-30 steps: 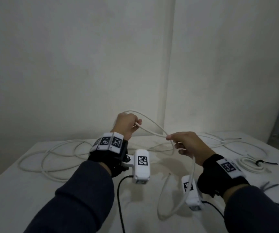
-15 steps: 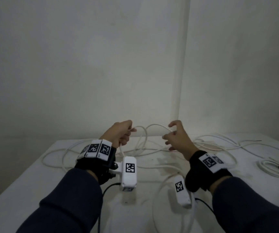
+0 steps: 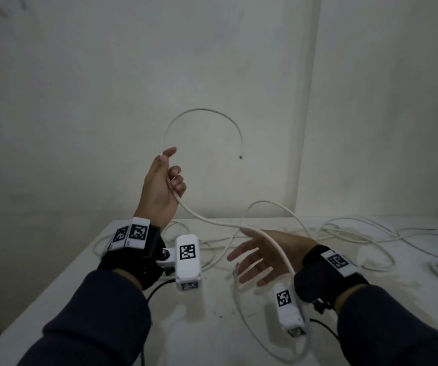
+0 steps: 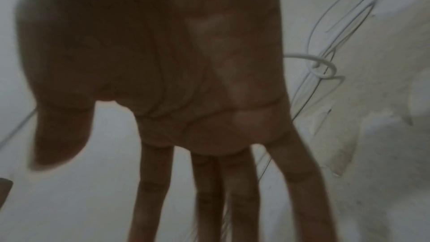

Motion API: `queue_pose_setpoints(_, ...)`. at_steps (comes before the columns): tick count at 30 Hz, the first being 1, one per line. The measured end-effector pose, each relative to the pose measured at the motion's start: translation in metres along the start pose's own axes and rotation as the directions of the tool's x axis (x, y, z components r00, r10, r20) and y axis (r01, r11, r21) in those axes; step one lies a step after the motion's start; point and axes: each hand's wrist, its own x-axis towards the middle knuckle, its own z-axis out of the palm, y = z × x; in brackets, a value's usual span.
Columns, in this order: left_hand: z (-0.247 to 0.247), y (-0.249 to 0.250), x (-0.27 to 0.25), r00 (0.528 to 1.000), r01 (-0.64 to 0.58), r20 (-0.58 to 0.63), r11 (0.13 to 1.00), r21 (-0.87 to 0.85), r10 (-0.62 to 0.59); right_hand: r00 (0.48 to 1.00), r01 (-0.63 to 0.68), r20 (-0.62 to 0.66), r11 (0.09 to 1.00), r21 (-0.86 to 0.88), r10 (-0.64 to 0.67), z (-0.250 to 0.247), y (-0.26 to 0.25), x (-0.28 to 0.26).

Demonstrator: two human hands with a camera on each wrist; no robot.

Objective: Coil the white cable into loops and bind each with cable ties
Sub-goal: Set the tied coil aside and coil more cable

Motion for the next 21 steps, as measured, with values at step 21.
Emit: queue_pose_setpoints(21, -0.104, -0.053, -0.042, 0.892, 0.445, -0.353, 0.685, 0.577, -0.282, 0.906, -0.016, -0.327, 0.750, -0.661, -0.269, 0.039, 0.048, 0.029)
